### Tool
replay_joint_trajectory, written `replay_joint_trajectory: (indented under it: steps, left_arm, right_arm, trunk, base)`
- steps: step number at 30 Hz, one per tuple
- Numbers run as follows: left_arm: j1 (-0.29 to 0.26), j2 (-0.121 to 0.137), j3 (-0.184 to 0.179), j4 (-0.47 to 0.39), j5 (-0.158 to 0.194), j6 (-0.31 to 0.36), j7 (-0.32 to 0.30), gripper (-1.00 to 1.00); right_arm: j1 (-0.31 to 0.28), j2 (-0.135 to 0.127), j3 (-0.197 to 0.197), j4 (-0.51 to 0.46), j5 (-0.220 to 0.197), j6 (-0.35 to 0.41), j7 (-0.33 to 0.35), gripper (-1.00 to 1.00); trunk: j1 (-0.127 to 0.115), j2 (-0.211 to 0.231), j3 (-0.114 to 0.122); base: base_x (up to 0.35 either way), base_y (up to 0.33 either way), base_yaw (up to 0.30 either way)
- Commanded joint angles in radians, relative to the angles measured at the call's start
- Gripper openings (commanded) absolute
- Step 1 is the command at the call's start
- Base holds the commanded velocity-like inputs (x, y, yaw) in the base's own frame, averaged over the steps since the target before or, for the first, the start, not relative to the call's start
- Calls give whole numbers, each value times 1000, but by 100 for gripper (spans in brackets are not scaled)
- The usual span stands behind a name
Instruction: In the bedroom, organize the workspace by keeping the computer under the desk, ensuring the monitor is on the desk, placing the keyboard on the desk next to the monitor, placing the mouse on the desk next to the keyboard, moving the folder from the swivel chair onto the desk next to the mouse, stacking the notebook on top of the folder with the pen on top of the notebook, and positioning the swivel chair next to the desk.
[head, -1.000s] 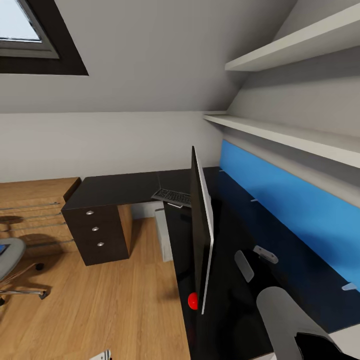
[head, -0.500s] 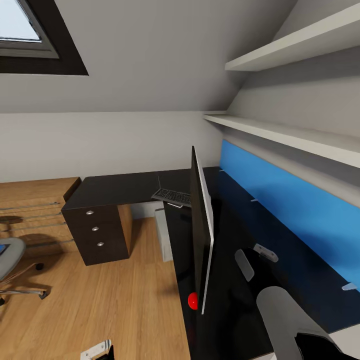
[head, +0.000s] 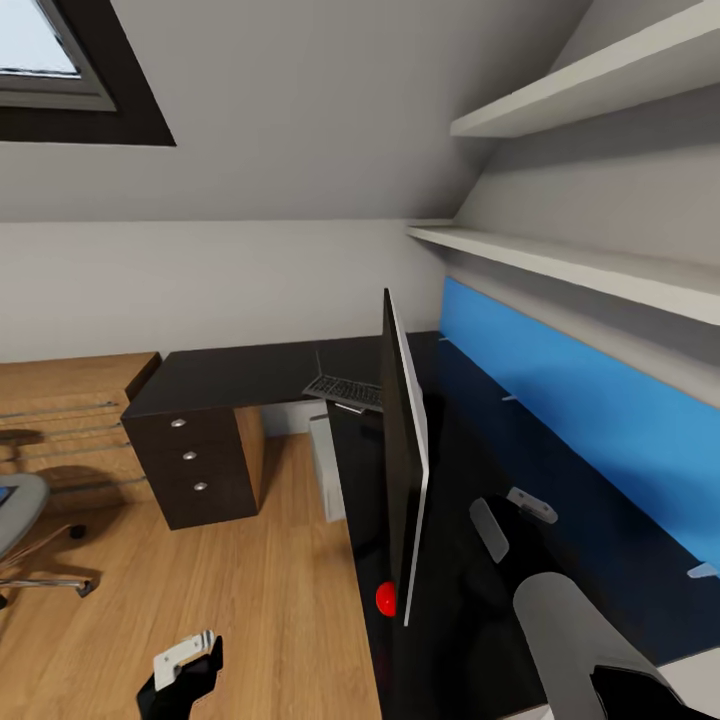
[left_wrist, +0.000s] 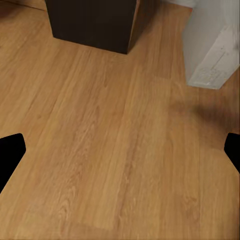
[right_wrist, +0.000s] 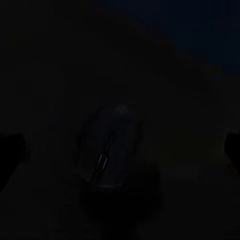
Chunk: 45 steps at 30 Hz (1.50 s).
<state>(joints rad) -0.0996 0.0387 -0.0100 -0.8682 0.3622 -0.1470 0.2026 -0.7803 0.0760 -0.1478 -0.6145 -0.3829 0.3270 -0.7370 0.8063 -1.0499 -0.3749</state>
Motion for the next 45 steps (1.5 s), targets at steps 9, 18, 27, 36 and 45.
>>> replay_joint_trajectory:
  steps: [9, 18, 27, 36, 45]
  left_arm:
    - [48, 32, 2, -261, 33, 286, 2, 100]
    - [86, 63, 44, -360, 83, 420, -1, 100]
    - [88, 63, 47, -362, 89, 425, 3, 100]
    - [89, 63, 47, -362, 89, 425, 3, 100]
    - [89, 63, 47, -361, 89, 424, 3, 100]
  right_arm:
    - [-1, 1, -3, -2, -2, 5, -2, 100]
    - [-1, 1, -3, -2, -2, 5, -2, 100]
    - [-1, -3, -1, -1, 1, -2, 61, 100]
    - [-1, -30, -1, 25, 14, -17, 186, 100]
    - [-1, -35, -1, 59, 49, -32, 195, 100]
  trunk:
    - [35, -64, -30]
    - [69, -127, -58]
    - [104, -190, -86]
    - [138, -253, -114]
    - [173, -316, -142]
  base:
    - [0, 0, 0]
    - [0, 0, 0]
    - [0, 0, 0]
    - [0, 0, 0]
    - [0, 0, 0]
